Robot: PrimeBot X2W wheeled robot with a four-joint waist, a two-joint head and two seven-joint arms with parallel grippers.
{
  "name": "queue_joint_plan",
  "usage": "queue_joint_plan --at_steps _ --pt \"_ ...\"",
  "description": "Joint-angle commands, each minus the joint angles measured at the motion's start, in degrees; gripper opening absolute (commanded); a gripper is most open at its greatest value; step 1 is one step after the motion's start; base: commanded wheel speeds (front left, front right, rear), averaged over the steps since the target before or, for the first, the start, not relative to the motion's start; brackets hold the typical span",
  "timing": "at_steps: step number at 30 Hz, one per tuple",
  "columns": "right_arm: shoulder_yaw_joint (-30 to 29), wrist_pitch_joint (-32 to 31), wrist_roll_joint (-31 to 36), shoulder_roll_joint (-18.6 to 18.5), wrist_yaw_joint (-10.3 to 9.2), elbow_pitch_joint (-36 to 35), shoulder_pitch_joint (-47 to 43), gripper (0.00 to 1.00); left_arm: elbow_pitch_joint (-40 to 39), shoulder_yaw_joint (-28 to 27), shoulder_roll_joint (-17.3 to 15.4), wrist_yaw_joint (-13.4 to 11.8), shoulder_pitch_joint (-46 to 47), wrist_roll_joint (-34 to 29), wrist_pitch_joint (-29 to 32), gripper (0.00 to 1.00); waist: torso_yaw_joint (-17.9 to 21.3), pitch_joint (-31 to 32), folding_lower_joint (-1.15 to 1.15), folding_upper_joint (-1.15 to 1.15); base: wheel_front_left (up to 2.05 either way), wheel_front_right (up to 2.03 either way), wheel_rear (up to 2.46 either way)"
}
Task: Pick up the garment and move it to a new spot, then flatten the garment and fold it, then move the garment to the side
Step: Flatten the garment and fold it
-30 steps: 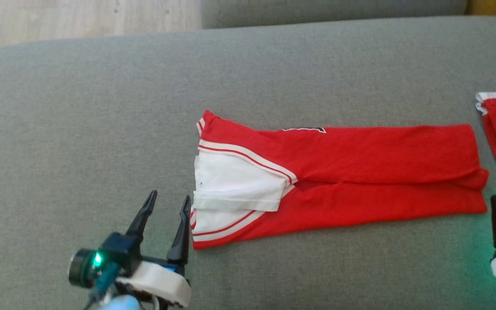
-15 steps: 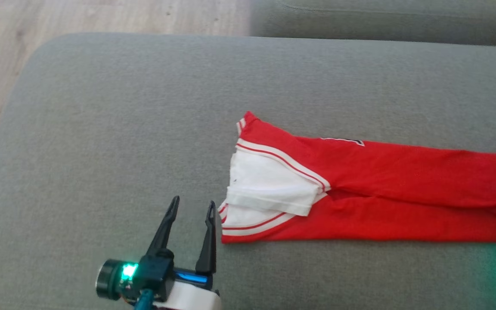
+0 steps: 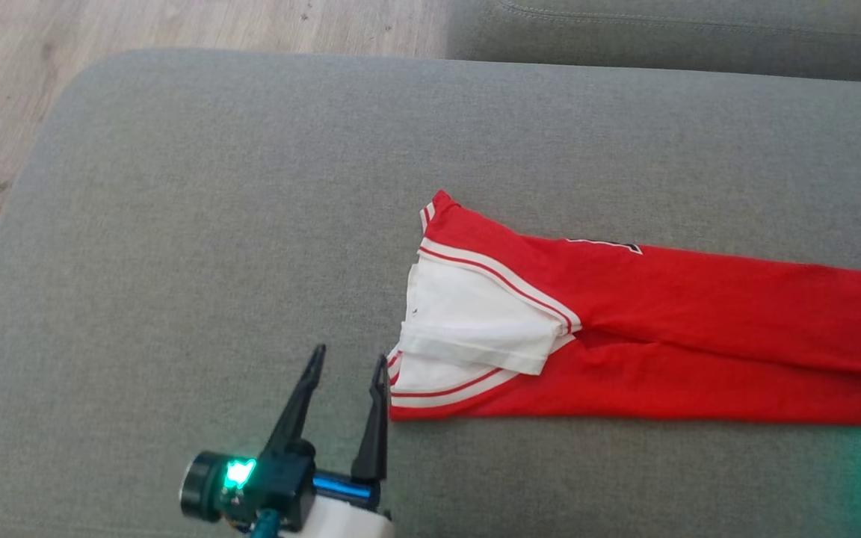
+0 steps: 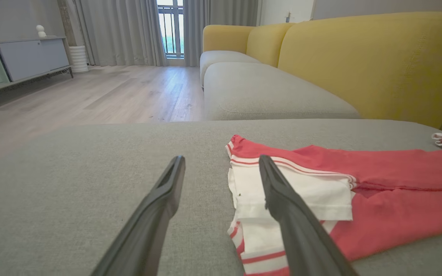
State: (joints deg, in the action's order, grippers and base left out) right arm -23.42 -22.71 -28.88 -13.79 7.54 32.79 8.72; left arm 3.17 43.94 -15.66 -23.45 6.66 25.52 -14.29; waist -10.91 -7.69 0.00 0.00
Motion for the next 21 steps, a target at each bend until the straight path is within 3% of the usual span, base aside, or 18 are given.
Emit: queue_joint_plan --at_steps 1,15,21 --pt "2.23 -0.82 -0.72 -1.18 -0.05 -0.98 0.15 0.00 -1.30 -2.53 0.03 0.22 0.50 -0.75 -0.71 1.00 0.14 0.09 0.00 0.00 0.00 0.00 0.00" --pt "4.05 4.79 -0.64 -7.27 -0.05 -8.28 -0.67 0.00 0.20 -5.16 1.87 2.78 -0.66 -3.24 -0.71 1.00 2.36 0.17 0.00 0.00 0.00 0.00 0.00" --pt "3.97 4.03 -1.14 -7.55 -0.05 -16.38 0.03 0.00 0.70 -5.96 2.52 3.64 -1.04 -4.00 -0.71 1.00 2.79 0.31 0.00 0.00 0.00 0.00 0.00"
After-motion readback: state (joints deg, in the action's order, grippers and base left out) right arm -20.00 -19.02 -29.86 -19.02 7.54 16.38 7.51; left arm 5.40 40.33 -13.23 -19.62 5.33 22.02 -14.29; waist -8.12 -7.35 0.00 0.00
